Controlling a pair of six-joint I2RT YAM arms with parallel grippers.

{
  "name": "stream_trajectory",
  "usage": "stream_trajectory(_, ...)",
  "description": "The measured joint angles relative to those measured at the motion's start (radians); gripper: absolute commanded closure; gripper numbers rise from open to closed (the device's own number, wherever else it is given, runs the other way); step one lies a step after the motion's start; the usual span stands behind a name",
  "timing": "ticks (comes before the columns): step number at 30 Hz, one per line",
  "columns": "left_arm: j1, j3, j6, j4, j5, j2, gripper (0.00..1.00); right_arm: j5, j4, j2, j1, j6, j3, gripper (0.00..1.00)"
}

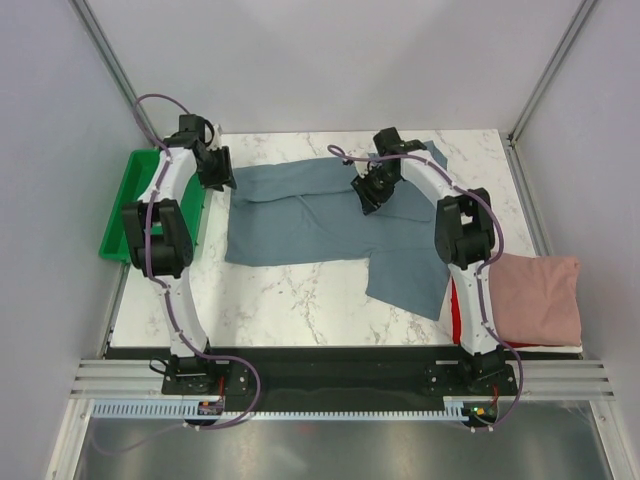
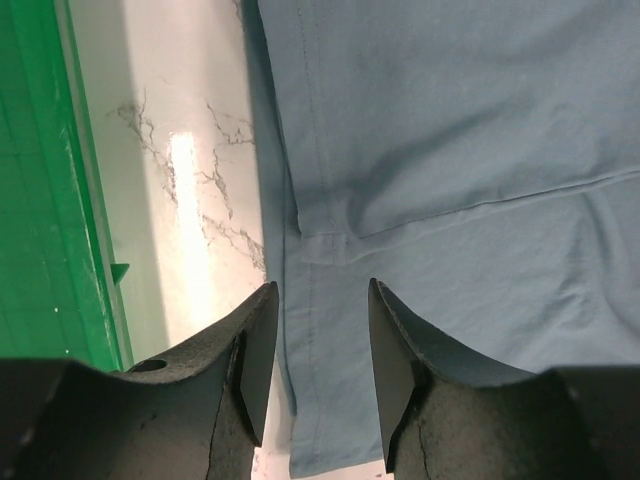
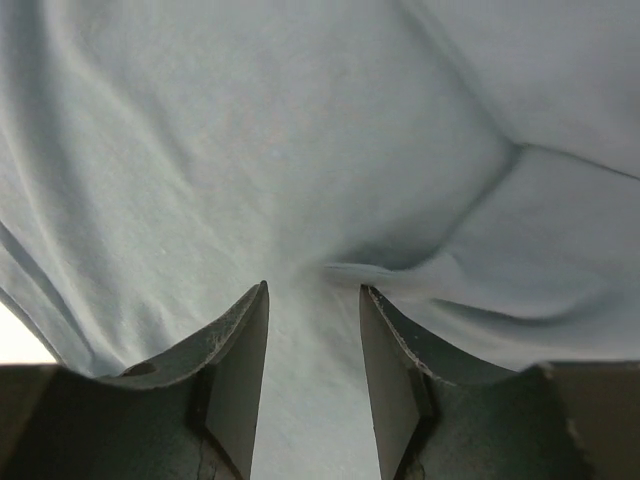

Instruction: Fold and stack the t-shirts

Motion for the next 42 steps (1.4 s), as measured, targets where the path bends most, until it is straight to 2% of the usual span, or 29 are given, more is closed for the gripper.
stream_trajectory(4,-0.001,0.029,0.002,-0.003,0.047,0.027,0.57,0.018,0.011,-0.033,-0.027,0.011,-0.001,0.5)
stream_trajectory(9,-0.027,0.106,0.009,-0.006,0.296,0.049,0.58,0.089,0.046,-0.151,-0.076,0.015,-0.079,0.49)
stream_trajectory(13,-0.116,0.15,0.009,0.012,0.461,0.071,0.58,0.125,0.052,-0.214,-0.144,0.022,-0.112,0.49)
stream_trajectory(18,-0.251,0.18,0.01,0.015,0.543,0.154,0.62,0.172,0.042,-0.224,-0.237,0.026,-0.138,0.51)
stream_trajectory(24,-0.335,0.257,0.015,0.013,0.567,0.275,0.6,0.204,-0.023,-0.219,-0.303,0.025,-0.159,0.54)
stream_trajectory(32,-0.343,0.252,0.015,0.015,0.538,0.298,0.52,0.119,-0.109,-0.187,-0.34,0.021,-0.159,0.59)
stream_trajectory(42,-0.345,0.211,0.026,0.0,0.432,0.325,0.51,0.044,-0.164,-0.102,-0.357,0.006,-0.159,0.63)
